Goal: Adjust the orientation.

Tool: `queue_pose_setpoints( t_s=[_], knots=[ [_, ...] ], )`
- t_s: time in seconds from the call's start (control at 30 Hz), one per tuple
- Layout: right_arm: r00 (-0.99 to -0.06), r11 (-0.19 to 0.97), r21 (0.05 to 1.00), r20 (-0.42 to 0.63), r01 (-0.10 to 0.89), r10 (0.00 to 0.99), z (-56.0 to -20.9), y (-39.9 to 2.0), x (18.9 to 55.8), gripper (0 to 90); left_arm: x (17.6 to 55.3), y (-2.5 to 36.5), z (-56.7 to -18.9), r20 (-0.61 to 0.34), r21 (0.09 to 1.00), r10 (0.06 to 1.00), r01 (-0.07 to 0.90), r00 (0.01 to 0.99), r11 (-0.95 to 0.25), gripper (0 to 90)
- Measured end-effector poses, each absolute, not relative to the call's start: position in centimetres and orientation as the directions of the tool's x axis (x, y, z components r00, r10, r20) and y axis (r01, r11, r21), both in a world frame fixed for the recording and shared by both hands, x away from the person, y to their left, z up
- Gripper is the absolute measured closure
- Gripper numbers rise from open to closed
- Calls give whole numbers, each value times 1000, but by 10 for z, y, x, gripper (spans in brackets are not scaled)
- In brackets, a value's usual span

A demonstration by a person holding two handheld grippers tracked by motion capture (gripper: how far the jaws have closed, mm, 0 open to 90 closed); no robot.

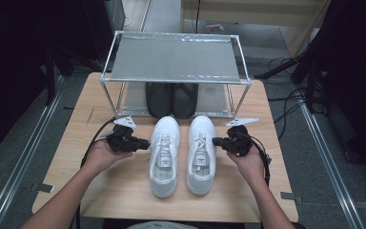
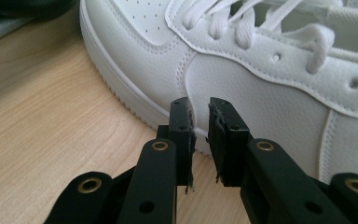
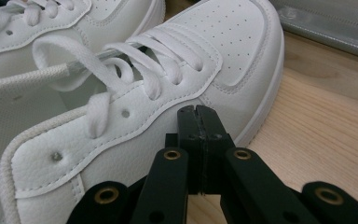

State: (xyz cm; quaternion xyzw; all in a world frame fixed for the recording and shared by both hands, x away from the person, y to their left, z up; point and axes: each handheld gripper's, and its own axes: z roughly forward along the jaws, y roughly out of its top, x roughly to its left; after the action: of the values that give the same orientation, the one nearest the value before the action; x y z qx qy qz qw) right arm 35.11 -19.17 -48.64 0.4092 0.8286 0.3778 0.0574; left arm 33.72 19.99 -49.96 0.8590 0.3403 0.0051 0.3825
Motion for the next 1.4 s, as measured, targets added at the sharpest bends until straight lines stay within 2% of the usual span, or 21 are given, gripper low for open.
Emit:
queue_pose_setpoints(
  t_s=[0.6,0.93,1.1,1.2,1.4],
  knots=[
    [-685,410,669,205,620,700,-486,-180,358,900,327,184,-506,-249,636,572,577,782,-513,815],
    [-683,409,669,203,620,702,-486,-180,358,900,319,164,-507,-229,643,524,532,820,-551,819],
    [-682,407,668,210,623,701,-486,-181,359,900,319,163,-507,-241,640,528,542,814,-544,840],
    [-680,404,667,214,626,701,-486,-181,359,900,319,163,-506,-279,642,513,555,812,-529,854],
    [-680,401,669,216,626,701,-486,-183,360,900,317,160,-506,-277,646,507,549,816,-531,866]
  ],
)
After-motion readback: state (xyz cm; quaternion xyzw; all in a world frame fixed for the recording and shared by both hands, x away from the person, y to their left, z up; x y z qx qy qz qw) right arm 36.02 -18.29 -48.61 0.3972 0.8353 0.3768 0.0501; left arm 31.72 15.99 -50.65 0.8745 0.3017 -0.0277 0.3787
